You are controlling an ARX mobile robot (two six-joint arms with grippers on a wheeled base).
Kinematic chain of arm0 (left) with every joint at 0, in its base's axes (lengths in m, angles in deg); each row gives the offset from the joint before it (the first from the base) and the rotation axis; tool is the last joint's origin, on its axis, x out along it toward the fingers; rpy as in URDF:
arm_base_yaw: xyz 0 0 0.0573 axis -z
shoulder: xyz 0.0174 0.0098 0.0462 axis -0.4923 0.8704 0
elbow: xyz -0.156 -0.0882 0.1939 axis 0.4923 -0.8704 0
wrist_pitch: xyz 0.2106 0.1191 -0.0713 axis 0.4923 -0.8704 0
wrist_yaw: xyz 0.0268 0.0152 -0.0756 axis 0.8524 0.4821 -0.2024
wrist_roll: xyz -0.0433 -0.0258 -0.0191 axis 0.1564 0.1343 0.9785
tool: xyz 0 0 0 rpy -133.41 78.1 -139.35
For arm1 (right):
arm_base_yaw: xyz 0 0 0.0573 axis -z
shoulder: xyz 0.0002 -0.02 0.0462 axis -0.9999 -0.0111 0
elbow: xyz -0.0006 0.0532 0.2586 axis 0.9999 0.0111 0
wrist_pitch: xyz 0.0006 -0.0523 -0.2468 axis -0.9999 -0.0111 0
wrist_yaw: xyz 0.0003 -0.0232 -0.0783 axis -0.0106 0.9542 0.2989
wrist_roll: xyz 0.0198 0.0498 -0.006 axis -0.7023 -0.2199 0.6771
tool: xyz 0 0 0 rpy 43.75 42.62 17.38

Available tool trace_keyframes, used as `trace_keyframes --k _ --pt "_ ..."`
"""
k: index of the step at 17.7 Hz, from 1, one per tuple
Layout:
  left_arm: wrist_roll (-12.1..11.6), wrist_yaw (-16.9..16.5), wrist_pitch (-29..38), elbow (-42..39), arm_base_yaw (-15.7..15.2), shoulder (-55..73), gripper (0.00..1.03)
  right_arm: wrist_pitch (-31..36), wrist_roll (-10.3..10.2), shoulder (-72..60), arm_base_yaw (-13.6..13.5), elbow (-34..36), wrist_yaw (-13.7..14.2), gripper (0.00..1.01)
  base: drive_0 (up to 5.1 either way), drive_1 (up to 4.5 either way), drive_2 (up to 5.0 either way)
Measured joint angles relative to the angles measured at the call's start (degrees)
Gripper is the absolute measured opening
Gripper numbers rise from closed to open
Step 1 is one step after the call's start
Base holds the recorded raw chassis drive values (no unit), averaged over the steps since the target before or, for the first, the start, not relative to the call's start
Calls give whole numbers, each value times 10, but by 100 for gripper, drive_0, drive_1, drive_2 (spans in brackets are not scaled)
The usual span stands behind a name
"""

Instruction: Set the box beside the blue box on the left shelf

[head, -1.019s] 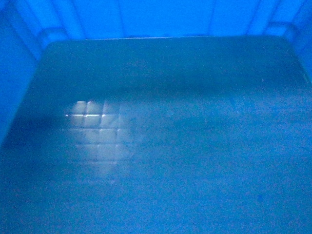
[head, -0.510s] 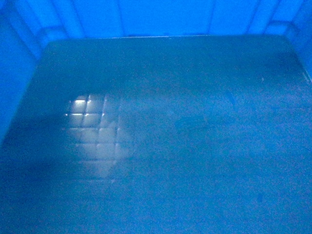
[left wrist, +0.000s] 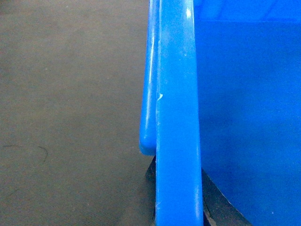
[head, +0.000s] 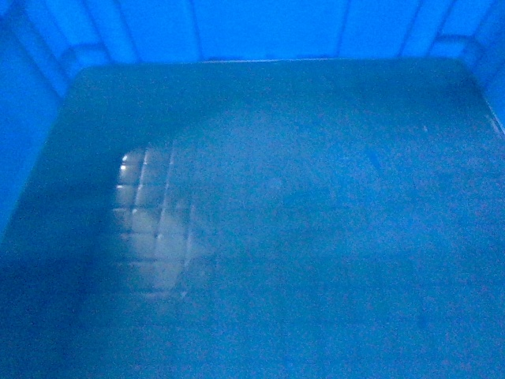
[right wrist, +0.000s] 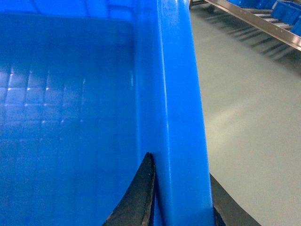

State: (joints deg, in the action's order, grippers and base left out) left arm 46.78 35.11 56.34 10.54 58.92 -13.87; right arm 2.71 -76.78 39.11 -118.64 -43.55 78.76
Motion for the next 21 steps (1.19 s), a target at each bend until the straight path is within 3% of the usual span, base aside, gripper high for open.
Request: trace_keyframes --k 21 --pt "0 0 1 0 0 0 7 0 0 0 0 0 0 15 -170 -170 -170"
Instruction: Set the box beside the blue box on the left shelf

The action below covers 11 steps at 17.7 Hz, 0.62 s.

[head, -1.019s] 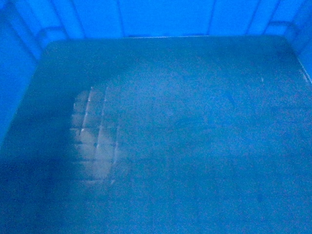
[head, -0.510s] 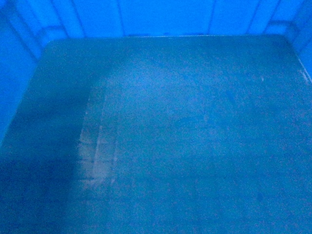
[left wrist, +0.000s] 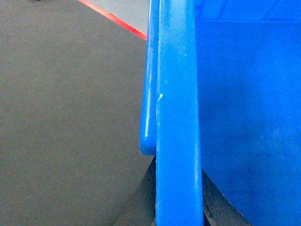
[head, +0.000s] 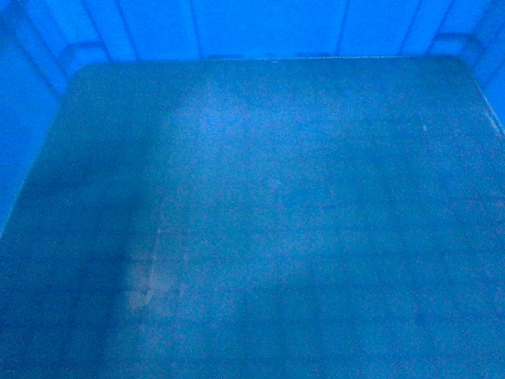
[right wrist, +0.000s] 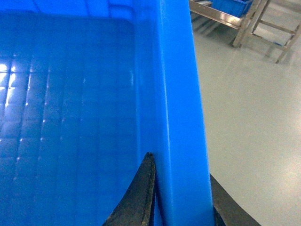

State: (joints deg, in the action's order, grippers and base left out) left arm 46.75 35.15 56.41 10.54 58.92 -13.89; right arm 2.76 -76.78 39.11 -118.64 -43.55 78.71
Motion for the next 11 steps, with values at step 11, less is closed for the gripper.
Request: trace_keyframes --k 11 --pt "0 0 0 0 0 0 7 0 0 0 0 0 0 15 -158 -158 -158"
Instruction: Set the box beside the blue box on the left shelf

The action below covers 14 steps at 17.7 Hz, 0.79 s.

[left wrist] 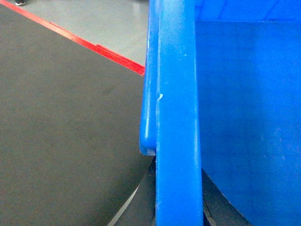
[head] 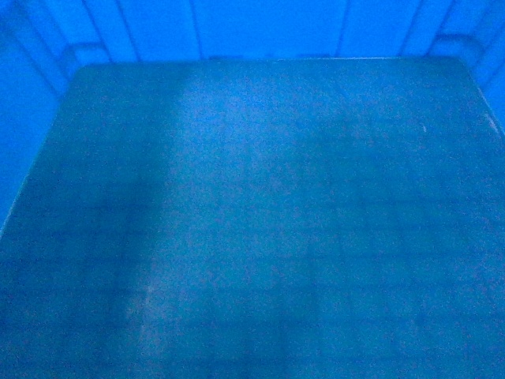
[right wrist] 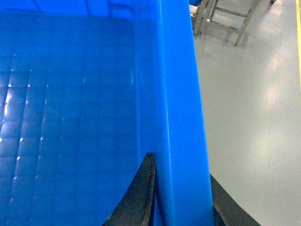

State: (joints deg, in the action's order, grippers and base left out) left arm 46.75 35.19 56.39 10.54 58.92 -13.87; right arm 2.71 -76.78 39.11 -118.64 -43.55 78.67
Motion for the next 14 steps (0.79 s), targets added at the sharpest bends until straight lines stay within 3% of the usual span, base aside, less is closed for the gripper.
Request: trace_keyframes --k 14 --pt "0 1 1 0 0 0 7 0 0 0 0 0 0 15 -147 -147 -147"
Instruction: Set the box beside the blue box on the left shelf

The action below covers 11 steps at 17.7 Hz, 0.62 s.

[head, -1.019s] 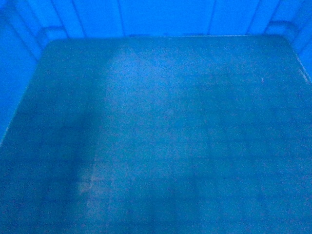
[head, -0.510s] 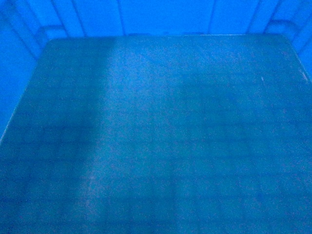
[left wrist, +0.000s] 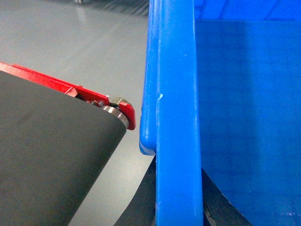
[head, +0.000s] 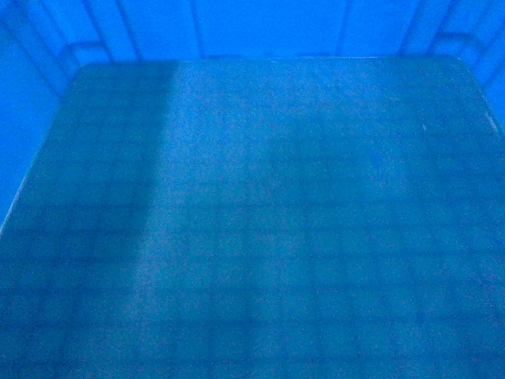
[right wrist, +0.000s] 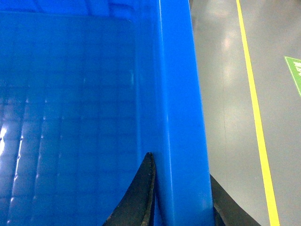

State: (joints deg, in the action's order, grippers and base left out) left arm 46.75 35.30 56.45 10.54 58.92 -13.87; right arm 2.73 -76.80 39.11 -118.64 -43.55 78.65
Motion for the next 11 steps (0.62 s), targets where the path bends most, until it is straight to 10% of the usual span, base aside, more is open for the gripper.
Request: trace_keyframes --k 11 --pt "0 0 0 0 0 0 7 0 0 0 0 0 -1 15 -147 -147 -147"
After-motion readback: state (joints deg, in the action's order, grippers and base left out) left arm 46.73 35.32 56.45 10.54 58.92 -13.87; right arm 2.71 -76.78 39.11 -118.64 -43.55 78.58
